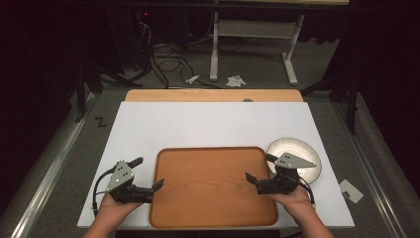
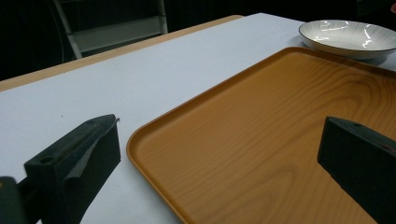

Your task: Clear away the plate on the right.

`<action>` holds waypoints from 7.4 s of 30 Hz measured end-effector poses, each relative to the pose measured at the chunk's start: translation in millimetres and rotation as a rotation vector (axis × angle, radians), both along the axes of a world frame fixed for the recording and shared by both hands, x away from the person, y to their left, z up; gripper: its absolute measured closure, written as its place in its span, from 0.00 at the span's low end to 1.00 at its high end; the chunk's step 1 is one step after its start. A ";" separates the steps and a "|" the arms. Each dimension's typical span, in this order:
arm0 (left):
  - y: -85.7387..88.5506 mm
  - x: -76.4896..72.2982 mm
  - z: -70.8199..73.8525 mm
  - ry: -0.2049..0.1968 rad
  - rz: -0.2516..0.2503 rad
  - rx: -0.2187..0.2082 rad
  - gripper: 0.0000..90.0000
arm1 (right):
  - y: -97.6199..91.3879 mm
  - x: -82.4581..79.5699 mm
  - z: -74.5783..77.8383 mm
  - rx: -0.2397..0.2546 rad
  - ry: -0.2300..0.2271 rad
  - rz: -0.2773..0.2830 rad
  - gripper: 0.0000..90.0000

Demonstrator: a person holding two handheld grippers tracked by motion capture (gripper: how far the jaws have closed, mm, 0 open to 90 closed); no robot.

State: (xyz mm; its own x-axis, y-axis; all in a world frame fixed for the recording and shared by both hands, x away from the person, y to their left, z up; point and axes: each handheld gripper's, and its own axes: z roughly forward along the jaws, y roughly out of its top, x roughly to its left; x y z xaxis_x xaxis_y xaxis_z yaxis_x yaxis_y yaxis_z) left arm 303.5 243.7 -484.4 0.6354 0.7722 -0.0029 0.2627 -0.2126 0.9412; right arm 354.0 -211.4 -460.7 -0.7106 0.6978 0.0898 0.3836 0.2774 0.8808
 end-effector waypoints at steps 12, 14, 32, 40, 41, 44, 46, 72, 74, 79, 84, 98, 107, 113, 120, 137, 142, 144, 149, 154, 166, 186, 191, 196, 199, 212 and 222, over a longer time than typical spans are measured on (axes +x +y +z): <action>-0.5 0.0 0.5 -0.007 -0.011 0.000 0.00 | -7.5 1.9 0.9 0.041 0.006 -0.018 0.00; 0.1 -0.2 0.8 -0.009 -0.011 0.000 0.00 | -6.7 1.9 0.4 0.037 0.010 -0.016 0.00; 1.2 3.2 -2.1 0.011 0.007 -0.001 0.00 | -13.5 4.7 -1.5 0.009 0.024 -0.029 0.00; 0.7 7.5 -2.2 0.023 0.019 -0.014 0.00 | -30.9 8.6 -5.0 -0.009 0.031 -0.078 0.00; 0.5 8.1 -2.1 0.023 0.020 -0.014 0.00 | -33.8 8.9 -5.2 -0.010 0.033 -0.086 0.00; -0.2 9.6 -2.1 0.021 0.024 -0.019 0.00 | -42.1 9.3 -5.7 -0.008 0.037 -0.116 0.00; -1.0 11.8 -2.1 0.024 0.025 -0.021 0.00 | -47.9 9.6 -6.3 -0.010 0.034 -0.129 0.00; -7.4 18.1 -0.1 0.016 0.004 -0.010 0.01 | -121.3 12.0 -13.2 0.024 0.045 -0.346 0.00; -7.3 17.8 0.1 0.015 0.003 -0.011 0.01 | -125.4 12.8 -14.0 0.027 0.051 -0.356 0.00; -8.0 17.9 -0.1 0.016 -0.007 -0.009 0.01 | -134.1 13.9 -16.5 0.029 0.061 -0.385 0.00; -8.2 17.0 -0.1 0.013 -0.011 -0.012 0.01 | -140.6 15.4 -18.5 0.035 0.075 -0.412 0.00; -8.3 16.0 0.2 0.008 -0.021 -0.007 0.01 | -150.4 17.2 -22.7 0.109 0.157 -0.467 0.01; -8.6 16.0 0.1 0.008 -0.024 -0.006 0.01 | -159.5 17.6 -23.7 0.180 0.204 -0.497 0.00; -8.7 15.4 0.4 0.008 -0.025 -0.009 0.01 | -163.0 16.5 -24.1 0.228 0.242 -0.513 0.00; -8.7 15.4 0.4 0.007 -0.025 -0.009 0.01 | -171.7 15.5 -27.3 0.356 0.309 -0.531 0.06; -8.6 15.1 0.6 0.008 -0.027 -0.009 0.01 | -184.9 15.6 -42.4 0.430 0.465 -0.598 0.32; -8.7 14.9 0.6 0.008 -0.029 -0.010 0.01 | -187.6 15.5 -45.2 0.441 0.491 -0.607 0.39; -8.7 14.7 0.6 0.008 -0.029 -0.007 0.01 | -188.4 16.3 -47.9 0.442 0.527 -0.614 0.45; -8.2 14.0 0.7 0.007 -0.029 -0.006 0.01 | -189.6 17.2 -49.8 0.460 0.552 -0.617 0.51; -7.1 12.6 0.9 0.005 -0.029 -0.004 0.01 | -191.0 20.0 -51.8 0.477 0.583 -0.612 0.59; -4.6 8.4 1.2 0.000 -0.026 -0.002 0.02 | -193.0 25.7 -53.3 0.470 0.614 -0.594 0.68; -2.0 5.4 1.0 -0.001 -0.023 -0.003 0.02 | -200.0 32.9 -57.9 0.522 0.668 -0.619 0.90; -0.4 4.3 0.6 0.002 -0.019 -0.005 0.02 | -197.5 35.3 -57.2 0.529 0.653 -0.630 0.94; 2.4 3.3 1.4 -0.003 -0.008 -0.020 0.02 | -197.4 35.5 -55.6 0.525 0.629 -0.617 0.94; 2.5 3.2 1.4 -0.003 -0.009 -0.025 0.02 | -199.5 34.6 -54.2 0.525 0.624 -0.617 0.94; 3.5 2.9 2.6 -0.013 -0.007 -0.026 0.02 | -196.9 29.3 -40.3 0.557 0.546 -0.576 0.94; 4.3 0.9 3.6 -0.020 0.003 -0.032 0.02 | -174.1 31.0 -23.6 0.524 0.529 -0.503 0.94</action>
State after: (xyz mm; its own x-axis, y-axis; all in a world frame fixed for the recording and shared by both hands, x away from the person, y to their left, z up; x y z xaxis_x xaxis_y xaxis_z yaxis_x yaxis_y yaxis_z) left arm 304.4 248.0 -480.7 0.6333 0.7737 -0.0155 0.2446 -0.1811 0.9526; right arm 385.0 -385.5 -484.3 -0.1077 0.6928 0.7130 0.7427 -0.4207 0.5210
